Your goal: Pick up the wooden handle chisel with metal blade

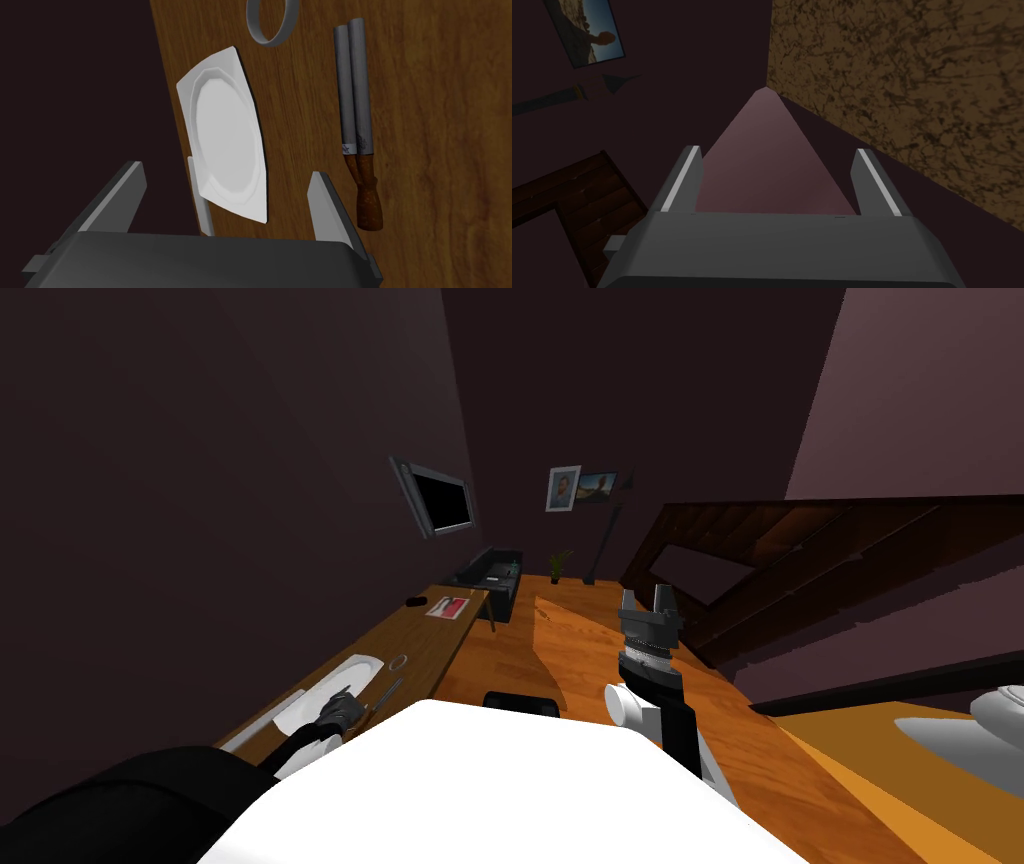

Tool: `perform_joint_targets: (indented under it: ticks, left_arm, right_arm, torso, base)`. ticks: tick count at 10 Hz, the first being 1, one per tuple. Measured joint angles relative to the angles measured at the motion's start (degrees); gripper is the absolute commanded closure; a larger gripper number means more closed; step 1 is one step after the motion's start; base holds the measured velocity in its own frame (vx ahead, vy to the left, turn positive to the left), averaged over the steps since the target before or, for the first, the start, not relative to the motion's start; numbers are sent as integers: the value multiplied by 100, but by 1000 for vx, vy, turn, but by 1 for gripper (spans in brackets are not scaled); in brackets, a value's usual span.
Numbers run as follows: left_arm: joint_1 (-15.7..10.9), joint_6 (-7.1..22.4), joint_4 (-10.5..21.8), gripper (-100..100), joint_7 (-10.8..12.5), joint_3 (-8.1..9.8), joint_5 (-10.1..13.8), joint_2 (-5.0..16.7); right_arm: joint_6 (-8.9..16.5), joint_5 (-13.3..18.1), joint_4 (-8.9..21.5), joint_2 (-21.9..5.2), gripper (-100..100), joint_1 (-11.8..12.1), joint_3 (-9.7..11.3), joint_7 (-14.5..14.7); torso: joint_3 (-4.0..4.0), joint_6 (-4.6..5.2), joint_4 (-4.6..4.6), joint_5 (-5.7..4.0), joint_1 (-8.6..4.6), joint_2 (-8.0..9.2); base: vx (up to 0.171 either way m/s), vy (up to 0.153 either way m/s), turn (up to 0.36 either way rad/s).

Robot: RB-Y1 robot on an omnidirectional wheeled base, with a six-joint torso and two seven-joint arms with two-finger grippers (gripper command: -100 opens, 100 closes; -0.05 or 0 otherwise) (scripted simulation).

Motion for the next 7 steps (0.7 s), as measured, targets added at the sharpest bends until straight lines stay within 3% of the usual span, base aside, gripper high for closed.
perform_joint_targets:
  ticks: [4,5,7]
  left_arm:
    - [47,539,419,-100,85,287,149,17]
    - [106,721,400,-100,121,395,143,-56]
    - [41,820,668,-100,143,432,233,62]
  right_arm:
    - [0,0,0,0,0,0,0,0]
    - [0,0,0,0,0,0,0,0]
    - [0,0,0,0,0,0,0,0]
  torso:
    - [-5,0,-2,-1,-3,-8]
    - [-6,1,-2,-1,-5,-12]
    - [1,-1,0,0,0,3]
  base:
    - [68,-5,-90]
    - [65,1,-50]
    - [28,5,-34]
